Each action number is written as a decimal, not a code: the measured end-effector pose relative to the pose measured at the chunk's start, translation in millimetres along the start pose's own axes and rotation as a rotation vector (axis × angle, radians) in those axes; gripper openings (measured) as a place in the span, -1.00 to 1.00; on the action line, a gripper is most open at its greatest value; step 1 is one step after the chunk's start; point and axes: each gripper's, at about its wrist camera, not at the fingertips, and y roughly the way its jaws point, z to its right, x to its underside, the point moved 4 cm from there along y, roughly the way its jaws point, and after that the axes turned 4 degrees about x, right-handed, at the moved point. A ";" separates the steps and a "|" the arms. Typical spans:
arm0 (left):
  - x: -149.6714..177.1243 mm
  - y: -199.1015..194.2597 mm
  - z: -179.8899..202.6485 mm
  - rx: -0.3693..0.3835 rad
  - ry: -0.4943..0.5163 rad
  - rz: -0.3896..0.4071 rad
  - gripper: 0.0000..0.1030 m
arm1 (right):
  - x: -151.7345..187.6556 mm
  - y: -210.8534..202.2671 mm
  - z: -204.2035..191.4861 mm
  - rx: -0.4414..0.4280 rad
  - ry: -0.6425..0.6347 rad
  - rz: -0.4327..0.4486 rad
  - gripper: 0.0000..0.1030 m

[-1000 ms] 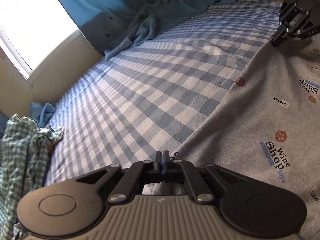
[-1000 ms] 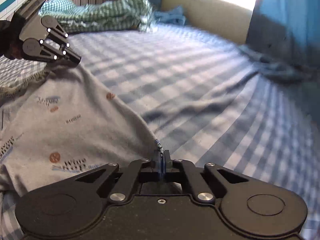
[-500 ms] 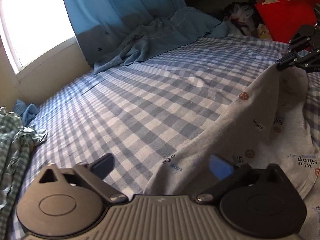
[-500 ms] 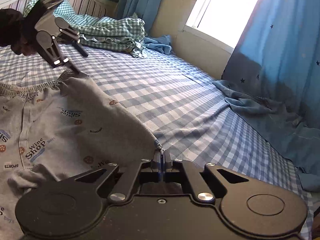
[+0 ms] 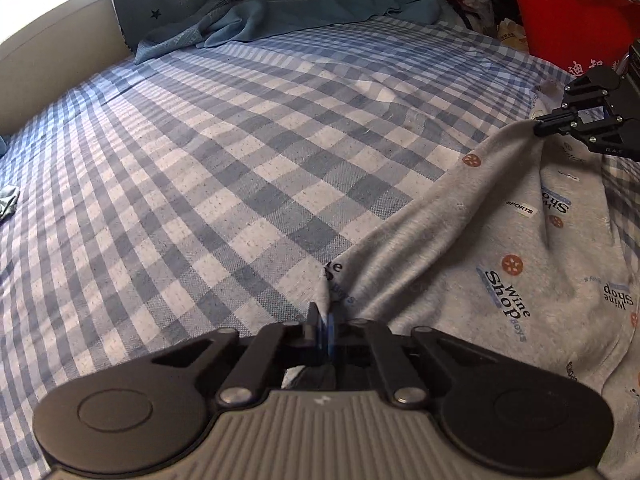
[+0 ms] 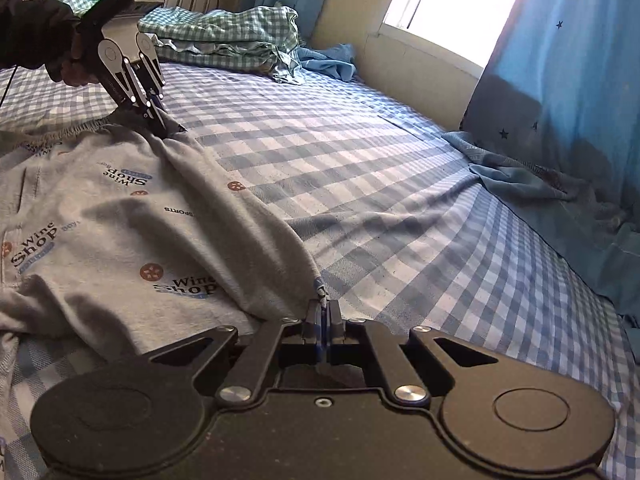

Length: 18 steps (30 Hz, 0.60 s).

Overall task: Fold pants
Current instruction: 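Lift the waistband with both grippers and fold it over toward the pant cuffs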

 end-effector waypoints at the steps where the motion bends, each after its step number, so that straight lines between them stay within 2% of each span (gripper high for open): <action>1: -0.6 -2.5 2.2 -0.021 0.010 0.009 -0.97 | -0.9 -0.2 0.3 0.004 0.001 0.001 -0.98; 5: 0.0 -20.7 14.0 -0.088 0.015 0.077 -0.99 | -5.7 -6.1 0.6 0.028 0.006 0.009 -0.98; 9: 3.5 -54.0 31.9 -0.237 0.037 0.179 -0.99 | -13.4 -27.4 -6.3 0.055 -0.002 0.042 -0.99; 11: 10.4 -78.6 53.5 -0.328 0.099 0.255 -0.99 | -17.0 -44.8 -12.0 0.071 -0.002 0.071 -0.99; 14: 24.0 -114.6 87.9 -0.377 0.167 0.341 -0.99 | -20.7 -85.2 -29.8 0.113 -0.022 0.122 -1.00; 17: 46.2 -141.1 133.4 -0.480 0.332 0.398 -0.99 | -16.0 -132.3 -58.5 0.158 -0.057 0.164 -1.00; 18: 54.7 -147.4 146.3 -0.485 0.376 0.409 -0.99 | -12.0 -148.4 -70.6 0.170 -0.070 0.175 -1.00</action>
